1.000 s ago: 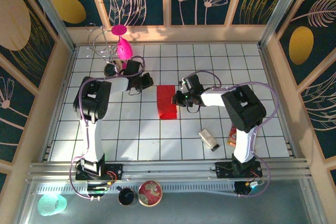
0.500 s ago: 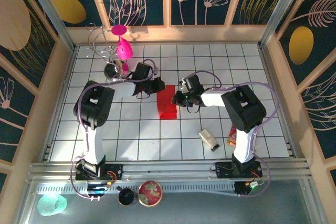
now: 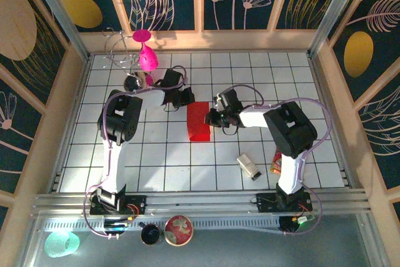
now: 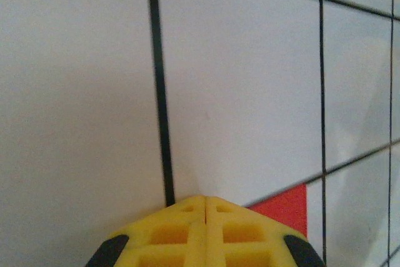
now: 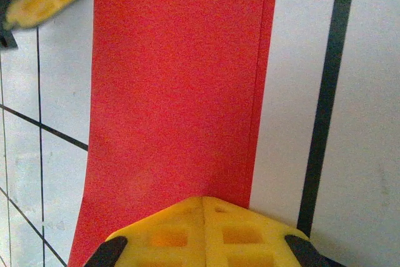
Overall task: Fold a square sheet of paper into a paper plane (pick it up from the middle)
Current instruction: First fold the square sheet of paper in half at the center of the table.
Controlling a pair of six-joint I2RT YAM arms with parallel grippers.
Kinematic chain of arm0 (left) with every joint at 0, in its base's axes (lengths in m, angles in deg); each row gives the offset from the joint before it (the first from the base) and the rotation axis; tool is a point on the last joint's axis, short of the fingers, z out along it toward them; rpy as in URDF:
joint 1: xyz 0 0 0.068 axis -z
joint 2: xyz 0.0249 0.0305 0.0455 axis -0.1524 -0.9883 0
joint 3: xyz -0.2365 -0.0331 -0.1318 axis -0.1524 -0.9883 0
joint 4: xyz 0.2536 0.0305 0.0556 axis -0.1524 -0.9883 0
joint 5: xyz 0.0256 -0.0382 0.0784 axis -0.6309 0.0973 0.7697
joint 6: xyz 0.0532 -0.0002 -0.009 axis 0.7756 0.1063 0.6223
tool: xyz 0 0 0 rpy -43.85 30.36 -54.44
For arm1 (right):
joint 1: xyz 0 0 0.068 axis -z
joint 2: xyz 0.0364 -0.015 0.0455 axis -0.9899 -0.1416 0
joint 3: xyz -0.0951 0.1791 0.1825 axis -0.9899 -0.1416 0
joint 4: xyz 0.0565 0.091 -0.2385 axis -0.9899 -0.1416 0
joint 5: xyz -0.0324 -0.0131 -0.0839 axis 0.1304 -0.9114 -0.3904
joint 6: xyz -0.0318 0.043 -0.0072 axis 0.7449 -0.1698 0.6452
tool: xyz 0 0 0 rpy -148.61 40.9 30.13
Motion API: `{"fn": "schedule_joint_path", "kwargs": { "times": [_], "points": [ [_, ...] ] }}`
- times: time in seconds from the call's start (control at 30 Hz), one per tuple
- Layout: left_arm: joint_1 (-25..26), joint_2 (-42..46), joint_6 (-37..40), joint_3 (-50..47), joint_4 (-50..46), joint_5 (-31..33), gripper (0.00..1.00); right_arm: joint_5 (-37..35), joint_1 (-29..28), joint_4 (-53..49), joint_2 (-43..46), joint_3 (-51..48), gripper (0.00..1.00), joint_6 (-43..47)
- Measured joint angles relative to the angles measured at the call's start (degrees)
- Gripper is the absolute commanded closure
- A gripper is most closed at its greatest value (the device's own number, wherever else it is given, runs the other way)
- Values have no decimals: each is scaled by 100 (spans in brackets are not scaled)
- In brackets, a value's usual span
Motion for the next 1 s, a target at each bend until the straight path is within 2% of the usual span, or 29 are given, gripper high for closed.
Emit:
{"fn": "schedule_joint_path", "kwargs": {
  "times": [0.1,0.2,0.47,0.7,1.0],
  "points": [
    [-160,-118,66,387,-111,160,97,0,0,0,0,0,93,0],
    [-254,70,61,354,-96,201,97,0,0,0,0,0,93,0],
    [254,1690,-424,-1698,688,-166,100,0,0,0,0,0,93,2],
    [560,1945,-811,-2962,911,-647,100,2,0,0,0,0,93,0],
    [680,1923,-890,-2739,813,-789,100,2,0,0,0,0,93,0]
  ]
}}
